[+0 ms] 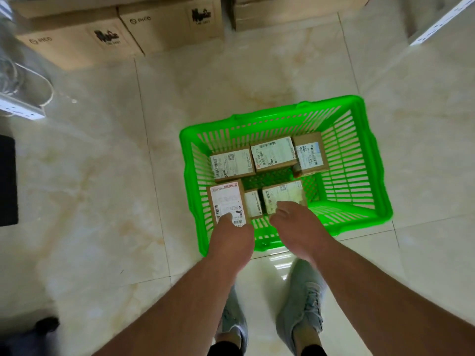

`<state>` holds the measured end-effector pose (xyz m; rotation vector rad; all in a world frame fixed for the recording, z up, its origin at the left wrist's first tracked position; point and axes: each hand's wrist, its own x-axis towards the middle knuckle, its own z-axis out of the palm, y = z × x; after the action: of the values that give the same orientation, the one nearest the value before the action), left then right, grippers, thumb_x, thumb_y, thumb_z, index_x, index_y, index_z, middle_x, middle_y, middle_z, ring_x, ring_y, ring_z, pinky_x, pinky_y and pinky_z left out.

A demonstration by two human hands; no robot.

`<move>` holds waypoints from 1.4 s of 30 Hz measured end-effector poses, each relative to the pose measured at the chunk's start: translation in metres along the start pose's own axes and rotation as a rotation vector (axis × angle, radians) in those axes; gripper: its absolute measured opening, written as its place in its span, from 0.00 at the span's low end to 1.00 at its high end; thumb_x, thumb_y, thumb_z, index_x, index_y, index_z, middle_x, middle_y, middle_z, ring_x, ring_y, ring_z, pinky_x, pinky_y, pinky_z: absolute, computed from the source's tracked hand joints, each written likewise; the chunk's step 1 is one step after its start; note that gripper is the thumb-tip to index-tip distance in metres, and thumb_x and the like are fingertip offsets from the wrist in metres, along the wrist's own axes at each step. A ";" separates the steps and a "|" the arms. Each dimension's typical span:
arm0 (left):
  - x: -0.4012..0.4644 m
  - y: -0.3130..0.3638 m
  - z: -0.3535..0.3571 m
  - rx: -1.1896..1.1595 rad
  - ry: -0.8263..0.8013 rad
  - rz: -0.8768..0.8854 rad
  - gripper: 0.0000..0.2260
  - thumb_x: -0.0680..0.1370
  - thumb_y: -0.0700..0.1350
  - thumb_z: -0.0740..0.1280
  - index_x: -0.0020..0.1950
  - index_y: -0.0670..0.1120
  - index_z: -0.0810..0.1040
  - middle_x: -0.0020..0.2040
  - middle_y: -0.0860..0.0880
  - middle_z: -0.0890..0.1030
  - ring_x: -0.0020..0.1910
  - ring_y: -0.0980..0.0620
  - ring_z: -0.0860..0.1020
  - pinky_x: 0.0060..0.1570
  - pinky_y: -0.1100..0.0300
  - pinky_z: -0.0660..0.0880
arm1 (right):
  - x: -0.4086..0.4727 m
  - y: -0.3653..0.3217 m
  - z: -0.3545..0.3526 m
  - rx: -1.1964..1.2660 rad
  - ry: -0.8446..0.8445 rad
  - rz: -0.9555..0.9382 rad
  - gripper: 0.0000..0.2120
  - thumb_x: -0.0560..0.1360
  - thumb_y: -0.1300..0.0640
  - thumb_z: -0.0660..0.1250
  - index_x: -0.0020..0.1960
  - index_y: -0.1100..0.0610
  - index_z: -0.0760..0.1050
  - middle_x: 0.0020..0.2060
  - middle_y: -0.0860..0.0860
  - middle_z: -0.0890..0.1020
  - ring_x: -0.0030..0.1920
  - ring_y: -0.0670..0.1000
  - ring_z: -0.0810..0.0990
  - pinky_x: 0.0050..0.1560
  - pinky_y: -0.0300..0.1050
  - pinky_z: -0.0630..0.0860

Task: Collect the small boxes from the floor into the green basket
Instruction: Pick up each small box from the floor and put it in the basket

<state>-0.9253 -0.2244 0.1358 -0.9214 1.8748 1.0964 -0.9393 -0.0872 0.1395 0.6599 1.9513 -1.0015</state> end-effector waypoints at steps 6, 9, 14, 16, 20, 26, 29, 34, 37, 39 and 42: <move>-0.040 0.035 0.023 0.287 -0.084 0.114 0.19 0.78 0.46 0.63 0.70 0.46 0.74 0.63 0.43 0.80 0.60 0.41 0.78 0.58 0.53 0.75 | -0.062 0.035 -0.036 0.211 0.154 0.090 0.24 0.79 0.55 0.65 0.75 0.57 0.70 0.64 0.52 0.79 0.65 0.50 0.76 0.70 0.46 0.66; -0.067 0.053 0.044 0.458 -0.159 0.197 0.20 0.80 0.45 0.62 0.72 0.44 0.72 0.70 0.43 0.76 0.65 0.42 0.76 0.60 0.55 0.71 | -0.089 0.067 -0.050 0.368 0.257 0.178 0.24 0.78 0.53 0.67 0.74 0.55 0.72 0.68 0.51 0.78 0.69 0.52 0.75 0.72 0.49 0.67; -0.099 0.061 0.087 0.433 -0.230 0.305 0.27 0.82 0.47 0.62 0.81 0.50 0.62 0.79 0.48 0.68 0.74 0.47 0.71 0.73 0.50 0.69 | -0.099 0.128 -0.058 0.575 0.307 0.285 0.27 0.77 0.50 0.67 0.74 0.52 0.70 0.73 0.50 0.73 0.71 0.54 0.73 0.74 0.56 0.66; -0.107 0.053 0.112 0.478 -0.256 0.321 0.29 0.82 0.49 0.62 0.83 0.50 0.59 0.81 0.48 0.65 0.78 0.48 0.66 0.76 0.52 0.65 | -0.103 0.155 -0.061 0.671 0.319 0.309 0.27 0.77 0.51 0.67 0.75 0.54 0.69 0.73 0.51 0.73 0.72 0.54 0.72 0.75 0.54 0.65; -0.136 0.029 0.176 0.588 -0.283 0.322 0.29 0.82 0.49 0.63 0.83 0.49 0.60 0.82 0.47 0.64 0.79 0.49 0.64 0.75 0.57 0.62 | -0.123 0.221 -0.072 0.841 0.343 0.356 0.25 0.78 0.54 0.67 0.72 0.60 0.70 0.71 0.57 0.74 0.70 0.58 0.73 0.71 0.53 0.68; -0.213 -0.021 0.282 0.760 -0.344 0.384 0.28 0.80 0.48 0.64 0.81 0.48 0.65 0.79 0.46 0.69 0.76 0.49 0.69 0.67 0.61 0.65 | -0.191 0.345 -0.094 1.014 0.445 0.420 0.13 0.76 0.55 0.66 0.35 0.52 0.66 0.34 0.48 0.68 0.36 0.51 0.66 0.37 0.45 0.63; -0.254 -0.047 0.331 0.858 -0.387 0.405 0.26 0.80 0.47 0.64 0.79 0.45 0.66 0.78 0.45 0.71 0.75 0.47 0.70 0.66 0.58 0.67 | -0.232 0.408 -0.103 1.091 0.473 0.462 0.09 0.76 0.54 0.65 0.39 0.50 0.67 0.36 0.48 0.70 0.39 0.52 0.70 0.36 0.47 0.66; -0.317 -0.093 0.397 0.942 -0.459 0.406 0.28 0.81 0.47 0.64 0.81 0.49 0.63 0.79 0.48 0.68 0.77 0.51 0.68 0.62 0.63 0.62 | -0.298 0.505 -0.099 1.162 0.492 0.526 0.02 0.78 0.54 0.64 0.47 0.49 0.71 0.45 0.49 0.75 0.45 0.52 0.73 0.49 0.45 0.72; -0.345 -0.116 0.428 0.960 -0.478 0.397 0.27 0.81 0.49 0.64 0.80 0.52 0.64 0.77 0.51 0.70 0.74 0.51 0.70 0.62 0.59 0.66 | -0.334 0.554 -0.089 1.163 0.539 0.564 0.07 0.77 0.50 0.63 0.54 0.47 0.72 0.50 0.50 0.79 0.48 0.53 0.77 0.56 0.51 0.77; -0.355 -0.133 0.448 0.980 -0.496 0.418 0.26 0.80 0.50 0.64 0.78 0.53 0.66 0.65 0.56 0.78 0.65 0.52 0.76 0.59 0.59 0.70 | -0.354 0.580 -0.085 1.173 0.558 0.604 0.05 0.77 0.50 0.64 0.53 0.48 0.73 0.48 0.51 0.79 0.47 0.53 0.77 0.55 0.51 0.78; -0.375 -0.153 0.475 1.035 -0.525 0.437 0.16 0.81 0.48 0.64 0.69 0.53 0.71 0.48 0.59 0.75 0.52 0.53 0.75 0.47 0.60 0.71 | -0.375 0.612 -0.075 1.211 0.580 0.666 0.08 0.78 0.52 0.63 0.54 0.52 0.76 0.47 0.52 0.79 0.46 0.53 0.76 0.50 0.48 0.75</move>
<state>-0.5069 0.2253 0.2467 0.3440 1.8391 0.3753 -0.3255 0.2798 0.2378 2.2792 1.1355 -1.5752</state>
